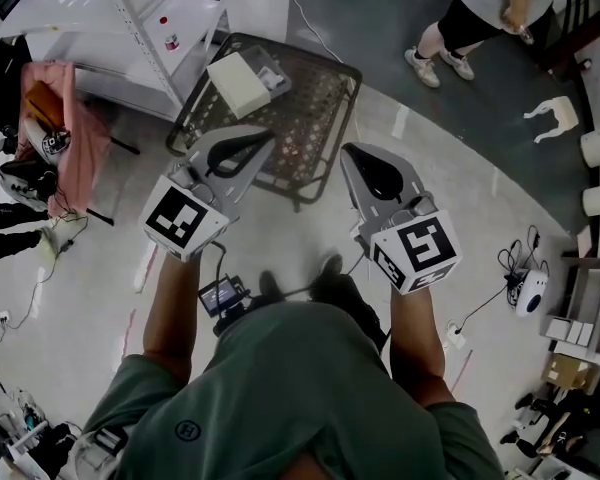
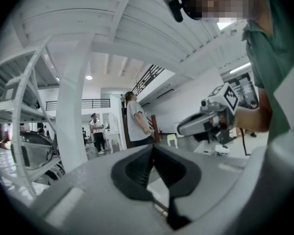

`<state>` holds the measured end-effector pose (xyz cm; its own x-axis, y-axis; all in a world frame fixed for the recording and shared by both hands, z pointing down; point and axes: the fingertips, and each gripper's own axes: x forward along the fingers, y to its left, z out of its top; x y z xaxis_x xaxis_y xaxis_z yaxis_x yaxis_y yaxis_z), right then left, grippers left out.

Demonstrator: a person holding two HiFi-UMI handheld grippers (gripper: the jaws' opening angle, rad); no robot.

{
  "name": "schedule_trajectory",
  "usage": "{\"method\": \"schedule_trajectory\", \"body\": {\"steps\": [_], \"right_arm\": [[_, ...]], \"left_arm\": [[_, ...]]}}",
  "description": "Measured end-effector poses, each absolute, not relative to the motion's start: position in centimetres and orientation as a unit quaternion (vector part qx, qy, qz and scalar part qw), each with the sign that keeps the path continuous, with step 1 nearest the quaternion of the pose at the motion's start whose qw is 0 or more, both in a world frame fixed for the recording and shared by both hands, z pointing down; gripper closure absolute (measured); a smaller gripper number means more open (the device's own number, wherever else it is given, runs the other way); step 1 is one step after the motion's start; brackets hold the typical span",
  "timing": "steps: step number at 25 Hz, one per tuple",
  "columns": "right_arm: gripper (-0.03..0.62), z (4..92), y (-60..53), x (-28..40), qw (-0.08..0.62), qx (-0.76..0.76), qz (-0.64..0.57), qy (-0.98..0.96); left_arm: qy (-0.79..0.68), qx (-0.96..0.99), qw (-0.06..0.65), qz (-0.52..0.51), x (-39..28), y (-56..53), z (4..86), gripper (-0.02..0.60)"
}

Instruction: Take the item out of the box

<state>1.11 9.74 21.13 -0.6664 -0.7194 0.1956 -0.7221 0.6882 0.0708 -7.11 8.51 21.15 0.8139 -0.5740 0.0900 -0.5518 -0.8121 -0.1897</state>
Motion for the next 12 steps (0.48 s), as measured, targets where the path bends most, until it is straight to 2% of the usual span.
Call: {"method": "schedule_trajectory", "body": {"steps": [12], "right_arm": [[0.589, 22.5, -0.8, 2.8, 0.083, 0.32, 0.017, -0.944]], "left_arm": [[0.366, -0.922, 0.07, -0.109, -5.3, -0.3, 22.1, 0.578]]}}
